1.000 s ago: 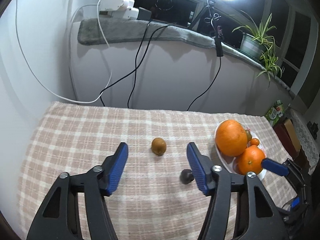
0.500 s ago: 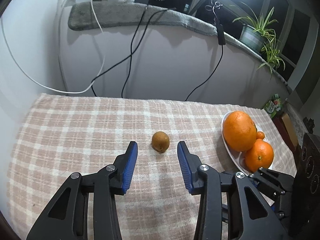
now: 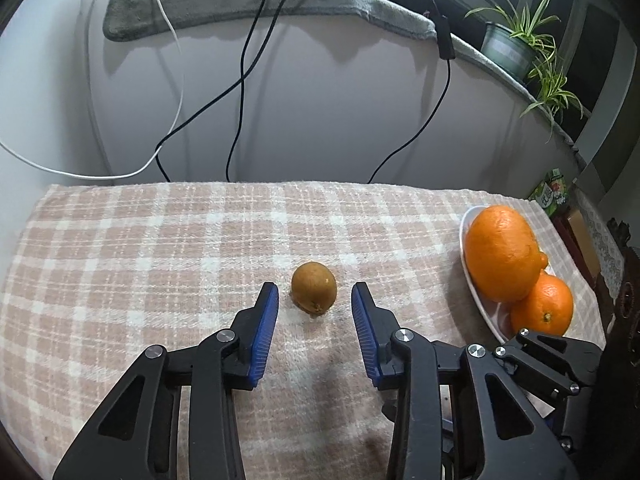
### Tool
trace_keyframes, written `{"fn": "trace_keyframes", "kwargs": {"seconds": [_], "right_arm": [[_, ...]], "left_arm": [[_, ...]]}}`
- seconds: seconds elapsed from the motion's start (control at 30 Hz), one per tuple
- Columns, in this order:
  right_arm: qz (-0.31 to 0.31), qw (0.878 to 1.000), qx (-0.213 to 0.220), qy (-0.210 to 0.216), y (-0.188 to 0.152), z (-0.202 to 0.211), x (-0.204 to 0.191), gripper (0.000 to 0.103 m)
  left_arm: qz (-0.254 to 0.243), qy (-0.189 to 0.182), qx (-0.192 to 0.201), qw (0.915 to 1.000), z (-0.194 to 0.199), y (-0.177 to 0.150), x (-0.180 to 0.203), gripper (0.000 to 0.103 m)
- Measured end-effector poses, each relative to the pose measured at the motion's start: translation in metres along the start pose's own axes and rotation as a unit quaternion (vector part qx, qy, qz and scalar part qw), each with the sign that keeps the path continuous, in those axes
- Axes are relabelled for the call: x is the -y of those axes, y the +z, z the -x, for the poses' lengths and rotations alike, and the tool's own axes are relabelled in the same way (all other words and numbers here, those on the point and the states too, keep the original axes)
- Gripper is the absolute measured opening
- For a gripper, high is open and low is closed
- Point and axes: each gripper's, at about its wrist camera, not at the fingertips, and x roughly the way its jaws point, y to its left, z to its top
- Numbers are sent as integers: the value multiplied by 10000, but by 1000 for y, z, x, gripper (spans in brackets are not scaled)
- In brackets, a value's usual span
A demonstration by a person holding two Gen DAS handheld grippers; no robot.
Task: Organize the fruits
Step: 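Close the left tool on the small brown kiwi while the right tool closes on the dark plum, then carry the small kiwi and dark plum in both tools over the plate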
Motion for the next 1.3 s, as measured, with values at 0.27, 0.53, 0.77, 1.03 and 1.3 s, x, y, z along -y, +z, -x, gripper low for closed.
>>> {"fn": "trace_keyframes", "kwargs": {"seconds": [0.27, 0.53, 0.77, 1.03, 1.3], "right_arm": [[330, 9992, -36, -215, 3, -3, -11, 38], [463, 9981, -222, -346, 5, -11, -13, 29], [447, 9981, -206, -365, 6, -12, -11, 25], [407, 9987, -86, -297, 5, -7, -10, 24], [426, 9989, 49, -192, 2, 6, -18, 24]], "left_arm": [[-21, 16, -82, 10000, -9, 2, -4, 32], [-127, 19, -137, 9998, -18, 4, 1, 27], [-133, 34, -118, 9998, -21, 6, 3, 25], [-33, 23, -48, 10000, -14, 3, -1, 25], [13, 33, 95, 9999, 6, 1, 0, 25]]}}
